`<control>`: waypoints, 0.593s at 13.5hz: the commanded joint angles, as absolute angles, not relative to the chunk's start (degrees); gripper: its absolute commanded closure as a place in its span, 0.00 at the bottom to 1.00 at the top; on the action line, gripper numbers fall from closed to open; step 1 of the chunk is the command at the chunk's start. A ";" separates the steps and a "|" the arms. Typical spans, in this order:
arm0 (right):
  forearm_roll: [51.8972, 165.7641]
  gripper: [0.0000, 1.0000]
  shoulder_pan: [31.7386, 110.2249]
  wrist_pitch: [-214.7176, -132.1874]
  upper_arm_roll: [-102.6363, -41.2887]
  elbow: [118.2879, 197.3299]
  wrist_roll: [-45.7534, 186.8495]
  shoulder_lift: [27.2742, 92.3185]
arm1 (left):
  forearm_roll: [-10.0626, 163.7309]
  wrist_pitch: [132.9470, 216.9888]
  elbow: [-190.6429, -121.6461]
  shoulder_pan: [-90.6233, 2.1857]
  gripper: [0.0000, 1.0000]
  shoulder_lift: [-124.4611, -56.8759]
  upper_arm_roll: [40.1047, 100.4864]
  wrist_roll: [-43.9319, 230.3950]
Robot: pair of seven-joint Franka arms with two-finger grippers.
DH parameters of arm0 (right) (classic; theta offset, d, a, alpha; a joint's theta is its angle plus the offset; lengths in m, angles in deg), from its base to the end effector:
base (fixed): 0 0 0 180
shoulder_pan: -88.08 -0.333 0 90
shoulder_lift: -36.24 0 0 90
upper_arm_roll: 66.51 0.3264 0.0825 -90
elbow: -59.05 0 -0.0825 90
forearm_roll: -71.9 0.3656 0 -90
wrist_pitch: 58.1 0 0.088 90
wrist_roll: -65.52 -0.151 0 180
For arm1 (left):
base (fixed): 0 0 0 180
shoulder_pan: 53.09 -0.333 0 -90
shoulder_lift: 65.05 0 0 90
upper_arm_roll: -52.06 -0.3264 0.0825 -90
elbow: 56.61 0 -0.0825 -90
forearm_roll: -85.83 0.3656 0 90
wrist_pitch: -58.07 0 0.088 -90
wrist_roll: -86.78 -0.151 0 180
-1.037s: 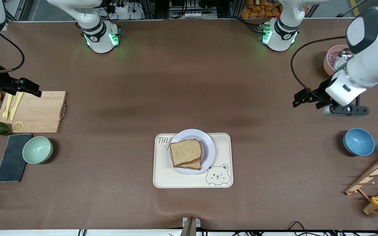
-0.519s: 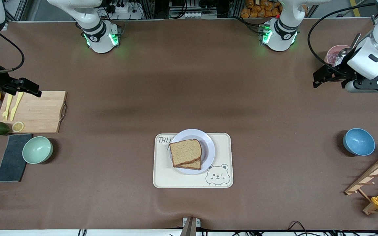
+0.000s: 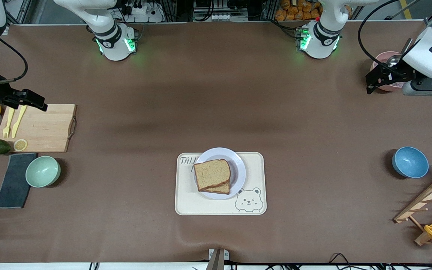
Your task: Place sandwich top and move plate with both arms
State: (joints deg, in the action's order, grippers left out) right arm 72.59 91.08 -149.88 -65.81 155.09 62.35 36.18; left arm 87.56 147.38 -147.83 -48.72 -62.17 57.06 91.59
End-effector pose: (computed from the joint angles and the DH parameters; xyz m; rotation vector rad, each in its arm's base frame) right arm 0.5307 -0.0195 0.5464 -3.1244 0.1505 0.1148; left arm 0.5133 -0.0812 0.6067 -3.1068 0.1226 -0.0325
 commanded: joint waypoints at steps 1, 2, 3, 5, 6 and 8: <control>71.90 0.05 90.89 -149.59 -66.16 154.41 62.70 36.51 | 85.66 145.70 -145.03 -48.79 0.00 -63.03 56.63 91.26; 71.90 0.05 90.89 -149.59 -66.16 154.41 62.70 36.51 | 85.39 145.61 -144.85 -48.79 0.00 -63.03 56.63 91.44; 71.90 0.05 90.89 -149.59 -66.16 154.50 62.70 36.51 | 85.30 145.52 -144.85 -48.96 0.00 -62.94 56.63 91.53; 71.90 0.05 90.89 -149.59 -66.16 154.50 62.70 36.51 | 85.39 144.55 -144.85 -49.05 0.00 -62.68 56.54 91.53; 71.90 0.05 90.89 -149.50 -66.16 154.50 62.70 36.51 | 85.39 144.47 -144.85 -49.14 0.00 -62.67 56.45 91.44; 71.90 0.05 90.89 -149.59 -66.16 154.50 62.70 36.51 | 85.47 144.55 -144.85 -49.05 0.00 -62.59 56.28 91.44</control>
